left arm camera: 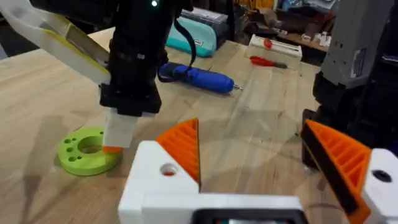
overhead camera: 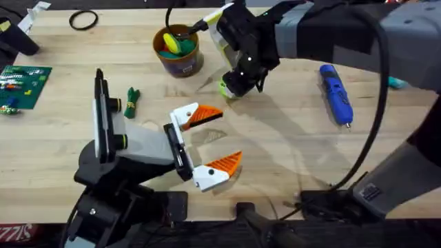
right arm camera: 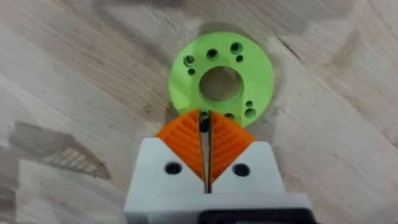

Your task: Pick up the gripper from the table and insert it into the empty holder that is missing its gripper. Then pick up a screw, insert it into the mounting hole, and use the screwdriver to tighten it. Finally, clean up the table by picking up the vegetable and placing it into the bucket.

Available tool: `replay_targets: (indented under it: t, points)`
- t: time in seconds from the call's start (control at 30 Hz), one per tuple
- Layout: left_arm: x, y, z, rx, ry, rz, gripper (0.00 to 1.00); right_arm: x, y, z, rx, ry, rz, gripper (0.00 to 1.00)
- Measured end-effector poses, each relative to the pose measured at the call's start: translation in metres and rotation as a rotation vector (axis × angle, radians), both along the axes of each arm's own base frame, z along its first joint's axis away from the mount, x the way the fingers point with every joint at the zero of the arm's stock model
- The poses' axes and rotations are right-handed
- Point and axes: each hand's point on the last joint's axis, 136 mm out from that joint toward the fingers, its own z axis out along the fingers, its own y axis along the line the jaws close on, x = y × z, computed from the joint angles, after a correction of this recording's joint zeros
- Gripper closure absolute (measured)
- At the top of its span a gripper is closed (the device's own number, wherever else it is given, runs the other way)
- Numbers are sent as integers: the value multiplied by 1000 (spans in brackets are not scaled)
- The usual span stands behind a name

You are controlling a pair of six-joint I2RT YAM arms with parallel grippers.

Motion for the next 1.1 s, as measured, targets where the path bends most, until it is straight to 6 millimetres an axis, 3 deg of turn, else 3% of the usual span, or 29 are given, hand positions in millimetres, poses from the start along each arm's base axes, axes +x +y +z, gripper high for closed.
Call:
replay_targets:
  t: [0.4, 0.5, 0.57, 0.7, 1.1]
  points:
    - [0, 0, 0, 0, 0, 0, 14, 0, 0, 0, 0, 0, -2, 999]
    - [0, 0, 0, 0, 0, 0, 15, -4, -3, 15, -4, 6, -2, 999]
    - [0, 0, 0, 0, 0, 0, 14, -4, -2, 71, 73, -89, -11, 999]
    - [0, 0, 0, 0, 0, 0, 14, -10, -6, 108, 126, -141, -23, 999]
    - [0, 0, 0, 0, 1, 0, 15, -44, -1, 152, 282, -112, 18, 999]
